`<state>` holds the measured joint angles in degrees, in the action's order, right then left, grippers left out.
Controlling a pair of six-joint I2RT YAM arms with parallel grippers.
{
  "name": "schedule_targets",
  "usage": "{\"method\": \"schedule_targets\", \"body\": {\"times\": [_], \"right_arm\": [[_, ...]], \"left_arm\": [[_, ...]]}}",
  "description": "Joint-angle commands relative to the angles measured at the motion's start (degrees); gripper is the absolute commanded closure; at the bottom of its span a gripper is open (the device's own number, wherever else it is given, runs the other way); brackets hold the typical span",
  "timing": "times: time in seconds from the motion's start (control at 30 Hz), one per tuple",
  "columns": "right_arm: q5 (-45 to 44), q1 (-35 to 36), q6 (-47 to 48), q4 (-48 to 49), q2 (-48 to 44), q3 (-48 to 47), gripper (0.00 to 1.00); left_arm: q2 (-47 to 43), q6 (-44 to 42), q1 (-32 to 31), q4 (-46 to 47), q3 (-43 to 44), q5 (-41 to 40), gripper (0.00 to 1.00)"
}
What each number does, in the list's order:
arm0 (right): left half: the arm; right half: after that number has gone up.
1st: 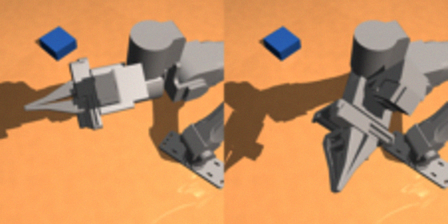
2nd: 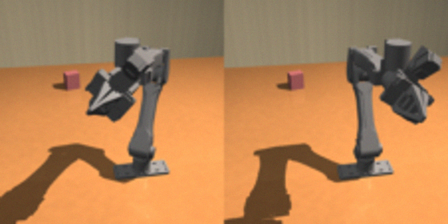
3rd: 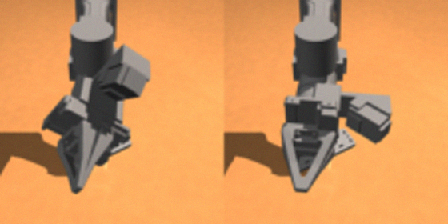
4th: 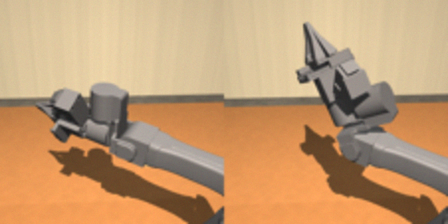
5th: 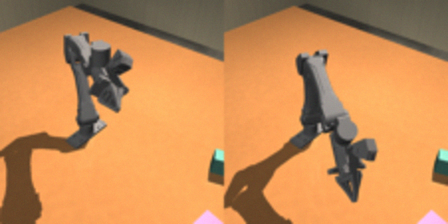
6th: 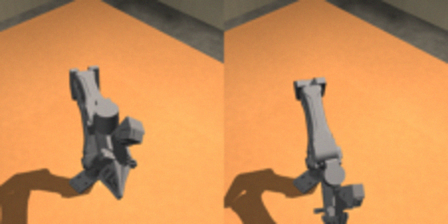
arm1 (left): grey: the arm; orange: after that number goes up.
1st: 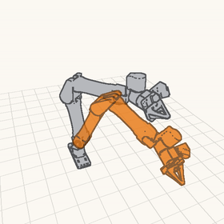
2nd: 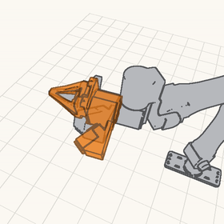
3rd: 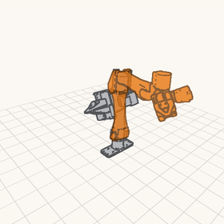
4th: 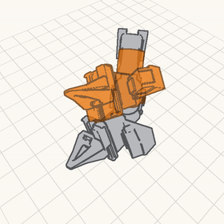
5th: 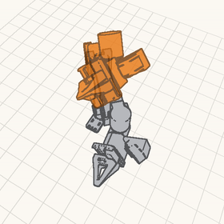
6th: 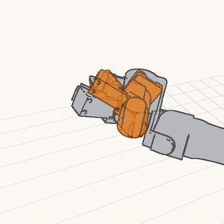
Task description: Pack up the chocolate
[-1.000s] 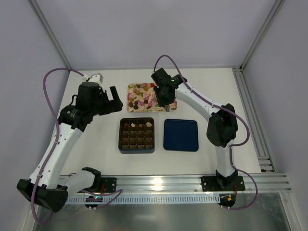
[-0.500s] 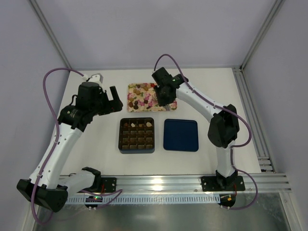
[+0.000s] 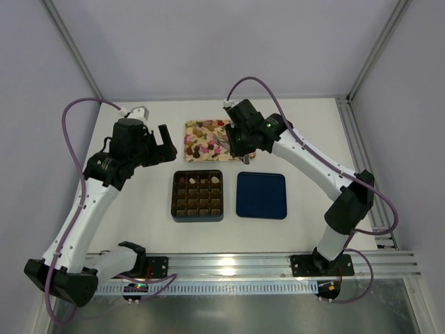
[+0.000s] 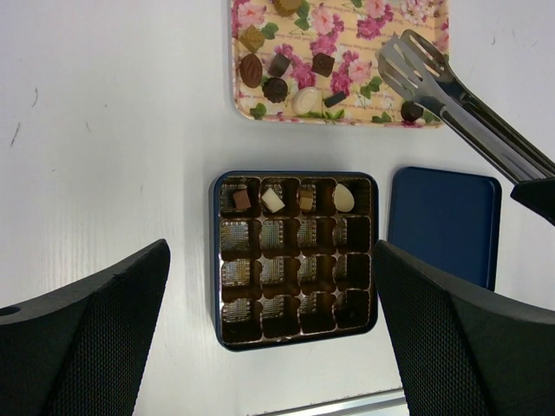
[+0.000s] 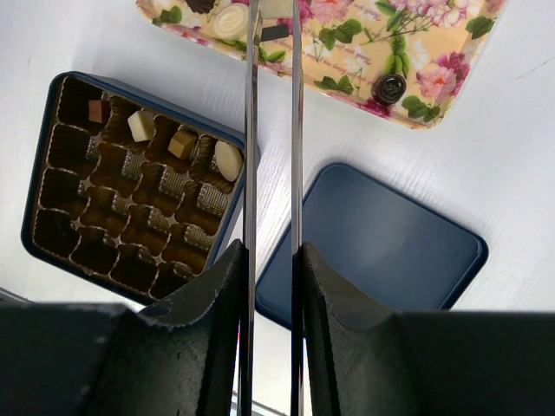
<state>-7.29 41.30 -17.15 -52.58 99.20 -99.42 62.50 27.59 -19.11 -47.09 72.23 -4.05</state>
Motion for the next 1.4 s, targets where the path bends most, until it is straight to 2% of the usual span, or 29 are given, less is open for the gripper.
{"method": "schedule_targets", "body": {"times": [0.0,0.2,0.53,0.77,1.1,1.37], "right_arm": [[0.08,0.89,-0.87,2.3,-2.51,0.28,0.8],[-0.44,4.13,-0.87,0.99,-3.75,0.1,0.8],[-0.09,16.52,-4.47,2.39,-7.26,5.98,0.8],[0.0,22.76,-5.79,3.62,-4.72,6.34,0.8],[-0.27,24.71,-6.06,3.71,-0.59,4.32,0.8],[-1.5,24.8,-5.71,3.97,0.47,3.44,0.74]], "left_arm": [[-0.45,-0.96,0.04,0.07,2.48,-0.78,0.03],[-0.45,-1.23,0.04,-0.37,3.45,-1.39,0.03],[-0.54,-1.4,0.04,-1.16,4.77,-2.01,0.03],[-0.71,-1.14,0.04,-1.07,4.68,-1.92,0.03],[-0.89,-1.32,0.04,-1.16,4.24,-2.01,0.03],[-0.89,-1.23,0.04,-0.81,3.89,-1.83,0.03]]}}
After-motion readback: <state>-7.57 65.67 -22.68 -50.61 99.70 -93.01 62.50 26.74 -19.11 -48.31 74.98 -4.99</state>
